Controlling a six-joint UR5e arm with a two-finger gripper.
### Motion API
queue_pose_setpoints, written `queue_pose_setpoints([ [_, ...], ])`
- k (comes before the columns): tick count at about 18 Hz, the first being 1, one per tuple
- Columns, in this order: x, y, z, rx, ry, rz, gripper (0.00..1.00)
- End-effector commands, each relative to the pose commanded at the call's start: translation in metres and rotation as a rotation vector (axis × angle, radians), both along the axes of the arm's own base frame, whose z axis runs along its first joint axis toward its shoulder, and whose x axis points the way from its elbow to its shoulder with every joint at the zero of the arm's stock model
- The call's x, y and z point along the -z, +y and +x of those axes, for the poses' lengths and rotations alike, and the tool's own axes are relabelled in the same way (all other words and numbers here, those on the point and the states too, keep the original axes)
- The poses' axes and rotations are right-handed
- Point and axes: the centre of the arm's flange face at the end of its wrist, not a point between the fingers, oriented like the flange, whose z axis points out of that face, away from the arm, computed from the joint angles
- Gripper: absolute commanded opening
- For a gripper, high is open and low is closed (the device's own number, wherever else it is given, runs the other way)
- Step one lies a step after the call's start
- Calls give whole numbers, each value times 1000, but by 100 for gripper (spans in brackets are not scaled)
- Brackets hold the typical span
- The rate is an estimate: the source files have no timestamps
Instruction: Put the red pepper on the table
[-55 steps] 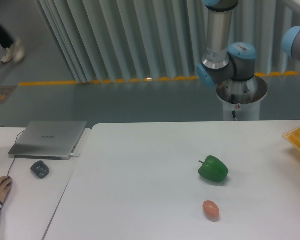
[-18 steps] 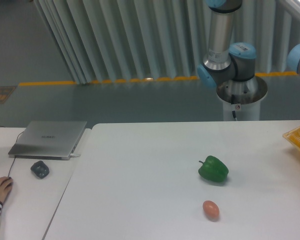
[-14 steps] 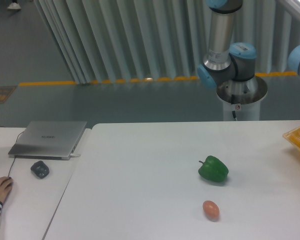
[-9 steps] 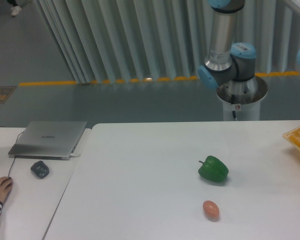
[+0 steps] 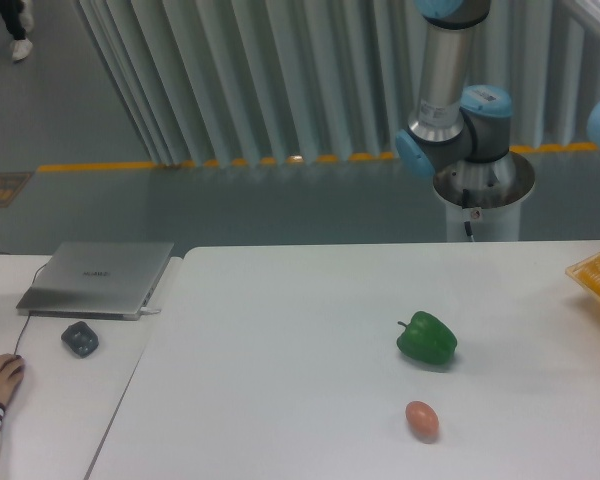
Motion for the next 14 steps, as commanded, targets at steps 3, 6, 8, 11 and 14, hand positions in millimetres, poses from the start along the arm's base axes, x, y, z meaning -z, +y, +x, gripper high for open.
queue_pose_setpoints([
  [3, 8, 4, 1, 67, -14, -7, 100],
  [6, 23, 13, 3, 114, -37, -27, 100],
  [8, 24, 13, 3, 134, -37, -34, 100],
  [11, 22, 8, 1, 128, -29, -52, 100],
  [14, 18, 0, -4, 110, -24, -47, 100],
])
